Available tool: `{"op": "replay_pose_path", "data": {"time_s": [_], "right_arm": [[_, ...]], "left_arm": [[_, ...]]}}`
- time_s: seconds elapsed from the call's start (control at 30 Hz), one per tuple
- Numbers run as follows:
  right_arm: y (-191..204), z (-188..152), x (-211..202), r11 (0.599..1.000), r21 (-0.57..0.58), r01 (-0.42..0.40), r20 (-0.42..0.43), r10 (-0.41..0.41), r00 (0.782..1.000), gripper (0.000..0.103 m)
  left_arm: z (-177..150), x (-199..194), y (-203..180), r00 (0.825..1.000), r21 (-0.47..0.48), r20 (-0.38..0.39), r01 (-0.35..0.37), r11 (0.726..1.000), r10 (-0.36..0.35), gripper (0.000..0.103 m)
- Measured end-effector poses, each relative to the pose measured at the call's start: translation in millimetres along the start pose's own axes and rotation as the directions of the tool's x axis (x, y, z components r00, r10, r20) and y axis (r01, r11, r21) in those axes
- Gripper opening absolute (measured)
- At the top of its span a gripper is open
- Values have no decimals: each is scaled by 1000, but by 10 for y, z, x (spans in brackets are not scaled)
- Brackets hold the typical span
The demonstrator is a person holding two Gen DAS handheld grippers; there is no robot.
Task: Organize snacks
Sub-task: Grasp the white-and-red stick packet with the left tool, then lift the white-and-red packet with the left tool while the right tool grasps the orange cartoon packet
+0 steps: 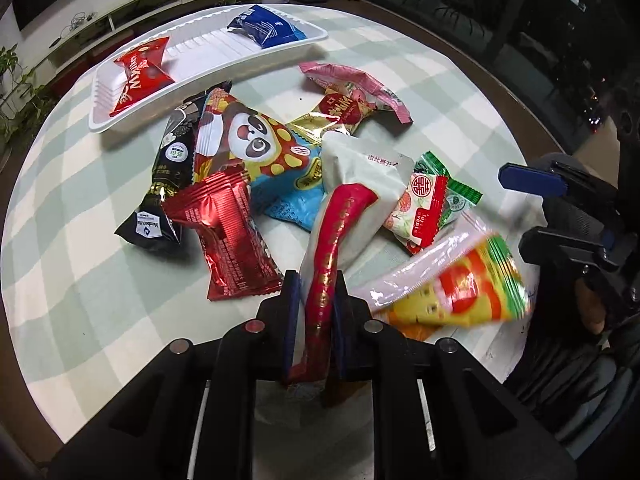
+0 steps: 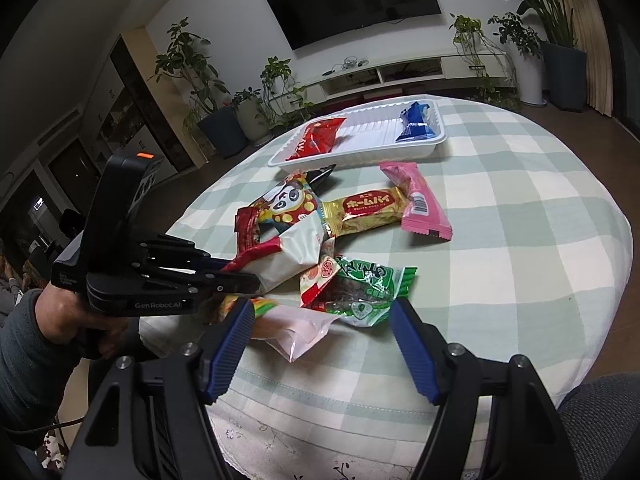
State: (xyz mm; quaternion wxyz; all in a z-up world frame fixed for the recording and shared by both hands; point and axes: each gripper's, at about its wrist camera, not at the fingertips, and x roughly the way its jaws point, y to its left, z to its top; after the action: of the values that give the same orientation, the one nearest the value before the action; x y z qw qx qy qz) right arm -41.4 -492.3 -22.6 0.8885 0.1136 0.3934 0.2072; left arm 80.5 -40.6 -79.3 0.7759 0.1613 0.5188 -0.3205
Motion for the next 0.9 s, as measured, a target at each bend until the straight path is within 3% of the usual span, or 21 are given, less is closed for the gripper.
{"op": "replay_pose_path", "data": {"time_s": [0.2,0.47,0.73,0.9], "right_arm": [[-10,38,-5,1000,-7,18,3,-18,1000,69],[-18,76,-8,1000,-15,24,-3,-24,1000,67],[405,53,48,976,-211,-44,-59,32,998,67],[713,39,141,933,-351,-83,-118,44,992,67]], "left_arm": [[-48,-67,-59,999,2,48,-25,1000,25,11],[-89,-193,22,994,-50,107,0,999,5,11],[-169,-419,135,981,-106,189,52,993,-31,11],[-293,-607,285,970,-164,240,77,983,-36,11]]}}
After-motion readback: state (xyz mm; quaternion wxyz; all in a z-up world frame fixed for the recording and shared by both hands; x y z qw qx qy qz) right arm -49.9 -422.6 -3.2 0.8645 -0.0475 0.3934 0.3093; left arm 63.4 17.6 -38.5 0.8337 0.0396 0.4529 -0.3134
